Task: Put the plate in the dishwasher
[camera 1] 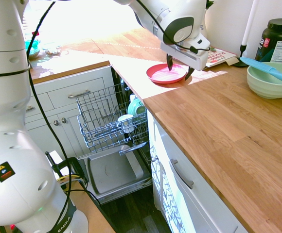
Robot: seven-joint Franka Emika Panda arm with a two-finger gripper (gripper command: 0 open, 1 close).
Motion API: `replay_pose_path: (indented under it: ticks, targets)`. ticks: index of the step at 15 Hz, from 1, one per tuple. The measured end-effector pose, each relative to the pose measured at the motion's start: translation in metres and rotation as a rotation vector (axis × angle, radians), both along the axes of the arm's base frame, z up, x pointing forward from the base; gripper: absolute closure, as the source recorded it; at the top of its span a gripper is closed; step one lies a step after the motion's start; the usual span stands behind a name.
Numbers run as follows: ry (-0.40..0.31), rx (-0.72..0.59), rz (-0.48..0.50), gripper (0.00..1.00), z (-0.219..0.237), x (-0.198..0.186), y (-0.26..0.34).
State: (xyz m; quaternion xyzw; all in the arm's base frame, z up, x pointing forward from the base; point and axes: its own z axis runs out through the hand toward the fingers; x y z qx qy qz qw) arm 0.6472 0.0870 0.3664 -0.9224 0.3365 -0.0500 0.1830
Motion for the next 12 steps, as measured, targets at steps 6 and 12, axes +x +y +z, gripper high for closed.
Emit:
replay_pose_path:
  ticks: [6, 12]
  targets:
    - [0.076, 0.019, 0.089, 1.0, -0.014, 0.026, 0.015]
    - [0.095, 0.024, 0.117, 1.0, -0.027, 0.036, 0.032]
